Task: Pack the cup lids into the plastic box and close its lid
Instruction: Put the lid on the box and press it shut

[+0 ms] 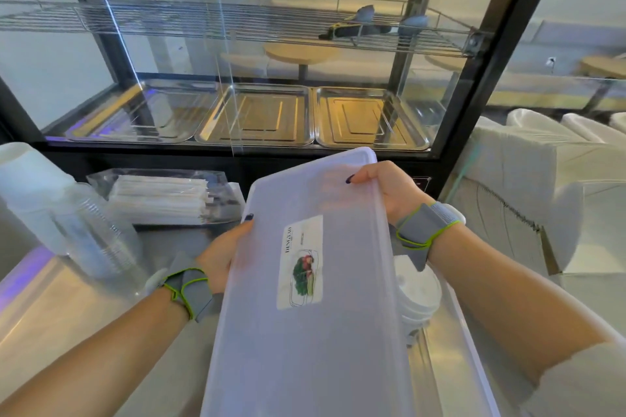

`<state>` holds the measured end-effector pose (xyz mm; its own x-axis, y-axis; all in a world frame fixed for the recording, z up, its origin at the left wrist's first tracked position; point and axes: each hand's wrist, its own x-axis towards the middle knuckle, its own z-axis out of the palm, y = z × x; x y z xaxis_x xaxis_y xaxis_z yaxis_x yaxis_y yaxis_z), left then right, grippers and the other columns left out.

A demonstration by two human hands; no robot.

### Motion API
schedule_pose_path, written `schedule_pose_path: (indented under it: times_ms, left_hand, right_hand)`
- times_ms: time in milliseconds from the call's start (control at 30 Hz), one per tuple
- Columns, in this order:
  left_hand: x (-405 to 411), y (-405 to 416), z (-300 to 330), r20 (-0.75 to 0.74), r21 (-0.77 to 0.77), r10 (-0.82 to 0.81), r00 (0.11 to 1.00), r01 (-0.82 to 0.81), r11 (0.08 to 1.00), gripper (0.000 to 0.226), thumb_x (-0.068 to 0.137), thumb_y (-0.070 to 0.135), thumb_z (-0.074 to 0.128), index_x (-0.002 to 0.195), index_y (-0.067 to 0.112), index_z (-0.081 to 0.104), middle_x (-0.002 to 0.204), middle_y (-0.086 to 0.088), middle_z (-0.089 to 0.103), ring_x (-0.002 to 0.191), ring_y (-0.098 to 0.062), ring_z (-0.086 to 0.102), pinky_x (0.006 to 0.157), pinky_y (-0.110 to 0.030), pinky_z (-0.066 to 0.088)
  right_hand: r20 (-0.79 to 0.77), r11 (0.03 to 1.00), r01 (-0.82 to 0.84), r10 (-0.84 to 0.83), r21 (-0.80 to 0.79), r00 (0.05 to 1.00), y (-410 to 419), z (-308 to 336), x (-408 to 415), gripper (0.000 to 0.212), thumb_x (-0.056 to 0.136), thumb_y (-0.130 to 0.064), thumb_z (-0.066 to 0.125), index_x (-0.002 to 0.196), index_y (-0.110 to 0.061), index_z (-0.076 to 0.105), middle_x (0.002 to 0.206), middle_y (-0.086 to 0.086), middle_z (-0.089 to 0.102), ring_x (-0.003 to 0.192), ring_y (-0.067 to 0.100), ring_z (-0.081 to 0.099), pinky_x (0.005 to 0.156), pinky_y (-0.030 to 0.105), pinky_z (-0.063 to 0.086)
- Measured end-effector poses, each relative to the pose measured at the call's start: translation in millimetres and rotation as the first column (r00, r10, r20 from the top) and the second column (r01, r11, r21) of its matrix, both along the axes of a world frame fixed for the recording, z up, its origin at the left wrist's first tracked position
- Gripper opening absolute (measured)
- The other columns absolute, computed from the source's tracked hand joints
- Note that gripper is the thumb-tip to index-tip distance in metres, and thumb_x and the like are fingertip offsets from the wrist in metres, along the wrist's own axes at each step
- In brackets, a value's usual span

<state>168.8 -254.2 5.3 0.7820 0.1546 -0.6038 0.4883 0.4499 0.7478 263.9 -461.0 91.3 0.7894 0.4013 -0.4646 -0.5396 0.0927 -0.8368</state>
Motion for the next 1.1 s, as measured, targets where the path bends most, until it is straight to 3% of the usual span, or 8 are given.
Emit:
schedule_pose_path:
  times_ms: [100, 333, 500, 633, 833, 900, 967, 1100]
  left_hand:
    - [5, -2, 7, 0.049, 0.072, 0.001, 0.999, -0.005, 0.997, 0.034, 0.094, 0.037, 0.044, 0.084, 0.01, 0.062, 0.068, -0.003, 0.068, 0.058, -0.017, 0.063, 0.048, -0.022, 0.054]
    - [21, -20, 25, 0.142, 0.253, 0.003, 0.99, -0.04, 0.967, 0.037, 0.095, 0.031, 0.043, 0.068, 0.008, 0.055, 0.03, 0.003, 0.056, 0.025, -0.007, 0.053, 0.032, -0.012, 0.043]
    - [30, -41, 38, 0.168, 0.318, -0.003, 0.986, -0.051, 0.947, 0.038, 0.095, 0.028, 0.045, 0.066, 0.005, 0.052, 0.025, 0.001, 0.053, 0.021, -0.008, 0.05, 0.028, -0.013, 0.041]
    - [35, -51, 41, 0.162, 0.321, 0.01, 0.987, -0.062, 0.945, 0.04, 0.096, 0.028, 0.043, 0.065, 0.003, 0.049, 0.024, -0.001, 0.052, 0.019, -0.01, 0.049, 0.025, -0.013, 0.038]
    - [33, -71, 34, 0.106, 0.388, -0.074, 0.992, 0.027, 0.921, 0.037, 0.097, 0.028, 0.042, 0.075, -0.001, 0.051, 0.031, -0.004, 0.058, 0.023, -0.011, 0.054, 0.032, -0.015, 0.045]
    - [32, -74, 32, 0.062, 0.526, -0.121, 0.991, 0.071, 0.848, 0.045, 0.096, 0.032, 0.041, 0.093, -0.011, 0.056, 0.068, -0.024, 0.071, 0.056, -0.023, 0.072, 0.062, -0.031, 0.059]
    - [30, -76, 31, -0.032, 0.736, -0.183, 0.983, 0.147, 0.66, 0.058, 0.096, 0.036, 0.037, 0.11, -0.017, 0.056, 0.111, -0.035, 0.062, 0.103, -0.04, 0.064, 0.092, -0.042, 0.05]
    - [25, -80, 33, -0.263, 0.902, -0.28, 0.923, 0.338, 0.268, 0.066, 0.098, 0.041, 0.024, 0.115, -0.015, 0.056, 0.124, -0.033, 0.057, 0.118, -0.042, 0.052, 0.096, -0.036, 0.04]
  right_hand:
    - [0.006, 0.999, 0.023, -0.024, 0.031, 1.0, -13, 0, 2, 0.023, 0.092, -0.004, 0.035, 0.088, -0.002, 0.058, 0.08, 0.015, 0.059, 0.072, 0.03, 0.059, 0.069, 0.037, 0.05]
    - [0.045, 0.992, 0.09, -0.086, -0.083, 0.995, -39, 3, 10, 0.018, 0.094, -0.011, 0.045, 0.091, -0.002, 0.06, 0.065, 0.011, 0.07, 0.054, 0.023, 0.068, 0.045, 0.028, 0.057]
    - [0.213, 0.939, 0.205, -0.148, -0.277, 0.966, -63, -2, 11, 0.026, 0.09, -0.018, 0.055, 0.107, 0.001, 0.057, 0.093, 0.017, 0.058, 0.068, 0.026, 0.058, 0.084, 0.043, 0.052]
    - [0.413, 0.777, 0.324, -0.092, -0.539, 0.906, -74, -14, 4, 0.036, 0.097, -0.021, 0.035, 0.07, -0.004, 0.052, 0.065, 0.013, 0.047, 0.055, 0.028, 0.053, 0.045, 0.018, 0.043]
    - [0.471, 0.472, 0.346, 0.177, -0.811, 0.864, -94, -28, -6, 0.048, 0.1, -0.026, 0.022, 0.122, 0.005, 0.051, 0.123, 0.029, 0.056, 0.115, 0.042, 0.051, 0.09, 0.037, 0.043]
    - [0.447, 0.434, 0.331, 0.198, -0.838, 0.872, -97, -33, -7, 0.04, 0.099, -0.015, 0.025, 0.13, 0.003, 0.043, 0.126, 0.025, 0.053, 0.115, 0.042, 0.052, 0.09, 0.042, 0.044]
    - [0.414, 0.392, 0.304, 0.233, -0.868, 0.88, -97, -40, -12, 0.039, 0.098, -0.01, 0.026, 0.132, 0.003, 0.04, 0.128, 0.024, 0.052, 0.115, 0.042, 0.052, 0.09, 0.044, 0.044]
    - [0.361, 0.331, 0.259, 0.302, -0.908, 0.882, -99, -56, -24, 0.035, 0.097, -0.009, 0.028, 0.118, 0.007, 0.051, 0.122, 0.028, 0.057, 0.111, 0.043, 0.055, 0.077, 0.039, 0.043]
